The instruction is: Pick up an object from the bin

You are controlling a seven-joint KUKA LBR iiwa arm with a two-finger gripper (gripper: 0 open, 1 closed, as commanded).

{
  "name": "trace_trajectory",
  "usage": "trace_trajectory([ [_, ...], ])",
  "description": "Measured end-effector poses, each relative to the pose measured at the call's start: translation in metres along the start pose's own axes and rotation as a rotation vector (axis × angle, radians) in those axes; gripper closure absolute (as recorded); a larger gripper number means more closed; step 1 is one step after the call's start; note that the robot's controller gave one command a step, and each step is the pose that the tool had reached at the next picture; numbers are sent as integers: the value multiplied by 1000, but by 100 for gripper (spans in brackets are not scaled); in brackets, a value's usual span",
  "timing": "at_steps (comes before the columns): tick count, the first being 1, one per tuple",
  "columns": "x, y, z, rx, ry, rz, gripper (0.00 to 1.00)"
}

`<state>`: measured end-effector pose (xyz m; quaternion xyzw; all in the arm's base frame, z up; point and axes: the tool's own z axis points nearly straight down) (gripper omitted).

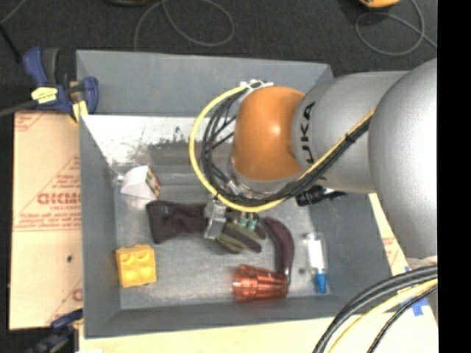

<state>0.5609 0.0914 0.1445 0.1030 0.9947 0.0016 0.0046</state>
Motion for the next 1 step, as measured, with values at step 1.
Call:
trace_trajectory([
  [1,17,11,-85,4,8,-9,100],
])
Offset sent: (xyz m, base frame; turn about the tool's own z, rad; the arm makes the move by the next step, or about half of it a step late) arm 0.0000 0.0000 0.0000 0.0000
